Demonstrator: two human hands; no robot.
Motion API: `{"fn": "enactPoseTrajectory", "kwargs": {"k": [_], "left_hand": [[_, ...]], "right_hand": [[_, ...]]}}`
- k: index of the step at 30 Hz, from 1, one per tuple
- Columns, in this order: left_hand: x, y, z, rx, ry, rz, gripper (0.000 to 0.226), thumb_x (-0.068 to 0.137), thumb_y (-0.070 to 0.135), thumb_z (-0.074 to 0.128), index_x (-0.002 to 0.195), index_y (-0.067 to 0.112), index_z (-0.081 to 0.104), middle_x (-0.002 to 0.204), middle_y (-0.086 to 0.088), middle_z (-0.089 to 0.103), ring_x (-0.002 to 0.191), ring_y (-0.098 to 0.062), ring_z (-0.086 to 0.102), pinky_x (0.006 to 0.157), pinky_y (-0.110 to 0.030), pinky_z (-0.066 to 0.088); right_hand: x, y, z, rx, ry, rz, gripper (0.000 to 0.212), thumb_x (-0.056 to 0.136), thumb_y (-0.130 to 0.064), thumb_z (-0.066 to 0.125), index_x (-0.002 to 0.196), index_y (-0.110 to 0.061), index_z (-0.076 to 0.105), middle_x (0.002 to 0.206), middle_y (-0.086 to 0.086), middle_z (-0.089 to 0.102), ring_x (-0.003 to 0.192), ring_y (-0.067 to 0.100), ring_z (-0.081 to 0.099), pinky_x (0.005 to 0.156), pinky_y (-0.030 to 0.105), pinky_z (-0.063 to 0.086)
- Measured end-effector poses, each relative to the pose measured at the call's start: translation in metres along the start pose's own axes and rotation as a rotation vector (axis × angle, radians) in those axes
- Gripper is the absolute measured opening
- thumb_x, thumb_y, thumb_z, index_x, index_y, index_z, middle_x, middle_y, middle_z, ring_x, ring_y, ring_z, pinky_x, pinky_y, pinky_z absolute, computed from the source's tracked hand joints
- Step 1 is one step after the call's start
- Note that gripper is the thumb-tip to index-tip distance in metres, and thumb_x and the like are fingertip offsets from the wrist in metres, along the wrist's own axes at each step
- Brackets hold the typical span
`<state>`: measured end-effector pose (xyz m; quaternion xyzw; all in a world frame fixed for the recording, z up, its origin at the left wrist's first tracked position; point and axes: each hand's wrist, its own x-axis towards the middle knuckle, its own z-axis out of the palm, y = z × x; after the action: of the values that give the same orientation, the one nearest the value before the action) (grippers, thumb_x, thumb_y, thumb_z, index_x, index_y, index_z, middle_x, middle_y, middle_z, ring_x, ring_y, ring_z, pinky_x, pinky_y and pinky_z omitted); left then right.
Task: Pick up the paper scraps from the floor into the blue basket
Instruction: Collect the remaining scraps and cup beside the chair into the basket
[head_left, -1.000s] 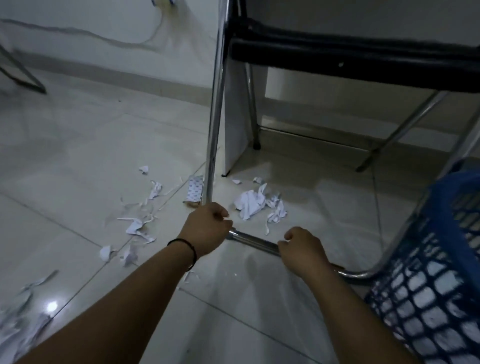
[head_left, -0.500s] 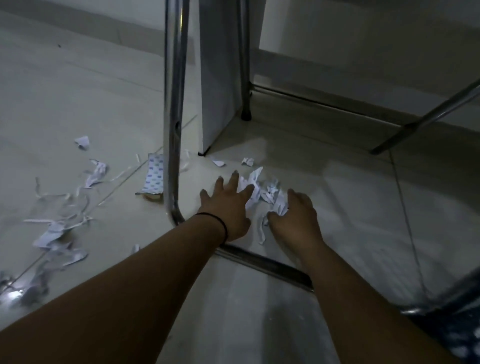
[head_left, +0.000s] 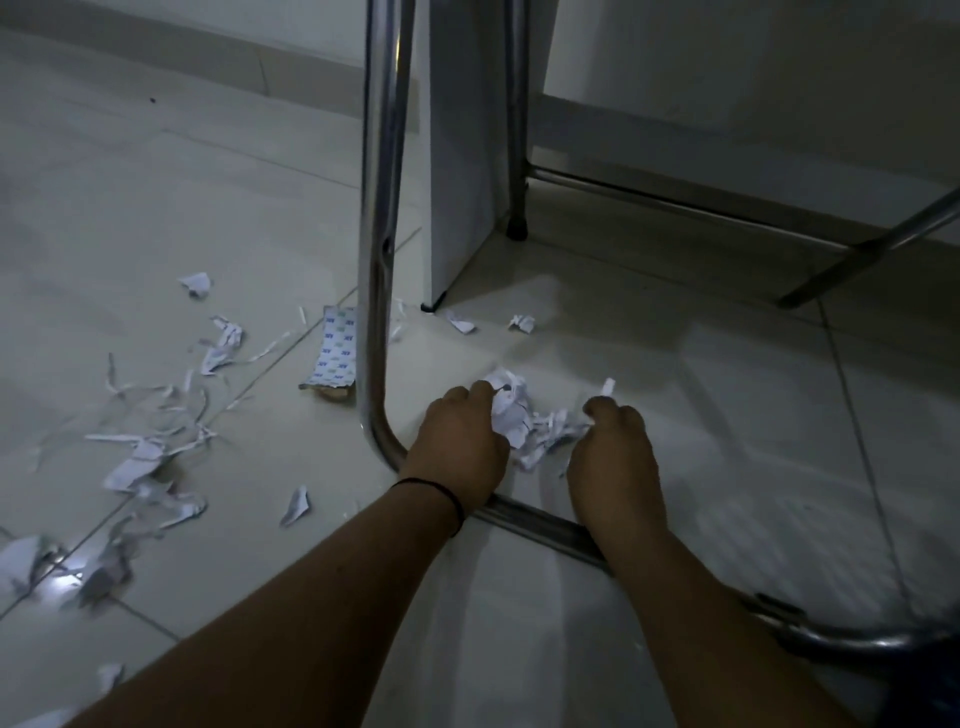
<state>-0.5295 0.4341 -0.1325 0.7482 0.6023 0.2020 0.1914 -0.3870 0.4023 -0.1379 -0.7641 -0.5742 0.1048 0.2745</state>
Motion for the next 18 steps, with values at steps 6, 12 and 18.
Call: {"fn": "enactPoseTrajectory", "kwargs": {"k": [6,12,18], "left_hand": [[-0.001,-0.004,0.007,-0.08,-0.048,0.006,0.056,0.09,0.011,0.04,0.143,0.026,0.032,0.118,-0.017,0.048,0.107,-0.033,0.048,0.084,-0.033,0.04],[-0.006,0.001,0.006,-0.197,0.021,-0.046,0.043,0.089,0.036,0.042,0.128,0.021,0.049,0.094,-0.008,0.05,0.103,-0.03,0.054,0.079,-0.03,0.04],[-0.002,-0.001,0.008,-0.152,-0.079,-0.07,0.05,0.085,0.046,0.053,0.126,0.017,0.05,0.113,-0.007,0.058,0.108,-0.023,0.056,0.085,-0.027,0.042]], "right_hand": [[0.013,-0.012,-0.004,0.248,0.073,0.152,0.04,0.091,-0.006,0.039,0.129,-0.009,0.052,0.132,0.012,0.045,0.115,0.026,0.048,0.088,0.019,0.032],[0.015,-0.013,0.007,0.0,-0.154,0.104,0.051,0.086,-0.052,0.046,0.124,-0.018,0.052,0.12,0.008,0.047,0.113,0.027,0.046,0.093,0.036,0.041],[0.013,-0.015,0.011,-0.004,-0.192,-0.002,0.026,0.093,-0.03,0.047,0.087,-0.006,0.056,0.093,0.014,0.057,0.085,0.027,0.054,0.066,0.029,0.036]]}}
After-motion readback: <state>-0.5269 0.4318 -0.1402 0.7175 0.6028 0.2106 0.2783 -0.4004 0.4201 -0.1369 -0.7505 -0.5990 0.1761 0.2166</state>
